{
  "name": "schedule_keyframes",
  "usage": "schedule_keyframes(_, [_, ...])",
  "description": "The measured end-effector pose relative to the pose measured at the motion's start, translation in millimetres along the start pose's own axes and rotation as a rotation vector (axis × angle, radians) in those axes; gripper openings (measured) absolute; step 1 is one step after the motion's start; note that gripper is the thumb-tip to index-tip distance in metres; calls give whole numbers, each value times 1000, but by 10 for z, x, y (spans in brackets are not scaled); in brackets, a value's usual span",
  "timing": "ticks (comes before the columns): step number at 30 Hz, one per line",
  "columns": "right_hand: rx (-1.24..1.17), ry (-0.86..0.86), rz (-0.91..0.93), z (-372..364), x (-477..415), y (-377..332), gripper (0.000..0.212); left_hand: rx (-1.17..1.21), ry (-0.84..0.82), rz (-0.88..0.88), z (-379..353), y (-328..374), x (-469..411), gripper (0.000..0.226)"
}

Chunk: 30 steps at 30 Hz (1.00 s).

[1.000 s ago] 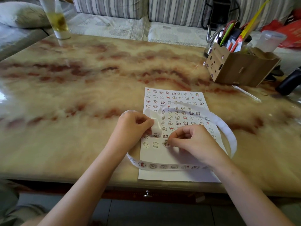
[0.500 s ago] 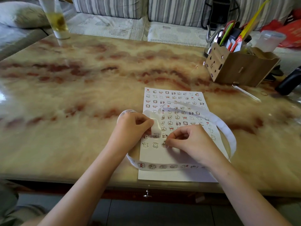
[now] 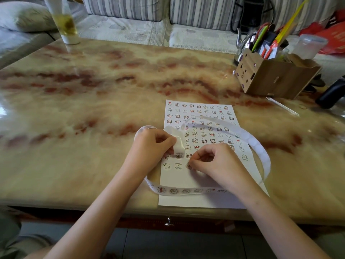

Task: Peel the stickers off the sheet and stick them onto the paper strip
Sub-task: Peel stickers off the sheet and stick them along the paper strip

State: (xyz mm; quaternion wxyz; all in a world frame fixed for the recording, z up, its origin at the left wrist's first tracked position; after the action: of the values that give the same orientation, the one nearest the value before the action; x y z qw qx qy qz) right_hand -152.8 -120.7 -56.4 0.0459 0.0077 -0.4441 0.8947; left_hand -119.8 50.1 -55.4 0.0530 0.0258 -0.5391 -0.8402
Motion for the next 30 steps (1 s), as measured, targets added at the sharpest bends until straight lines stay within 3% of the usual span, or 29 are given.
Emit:
schedule_keyframes(9, [56,25,45,15,-27,42,20,-25,4,9,-1,-11,-9,17])
schedule_keyframes(13, [106,-18,44,27,-52,46,15,-26,0,14,-5,-33,-24,18])
schedule_keyframes(17, [110,-18,7,11,-57,21,29,-33,5,8,-5,-36,-28,17])
schedule_keyframes(25, [16,-36,32,37,-72,43,8,-28,12,-9,-7,-17,-7,20])
schedule_keyframes(30, [-137,137,212,68,-19,-130,6,132,35,-17,26,73,3,17])
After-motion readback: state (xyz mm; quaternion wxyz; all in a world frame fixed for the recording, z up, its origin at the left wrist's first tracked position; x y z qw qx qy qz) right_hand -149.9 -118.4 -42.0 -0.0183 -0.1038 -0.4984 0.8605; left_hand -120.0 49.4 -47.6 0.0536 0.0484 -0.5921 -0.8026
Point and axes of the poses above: each hand's wrist, its own x-axis away from the middle knuckle, its own z-axis out of the back of the hand, y = z × x, the point moved 3 cm from there along -x, towards the middle knuckle, and after that the axes turned 7 degrees about y, right-handed, at the moved point
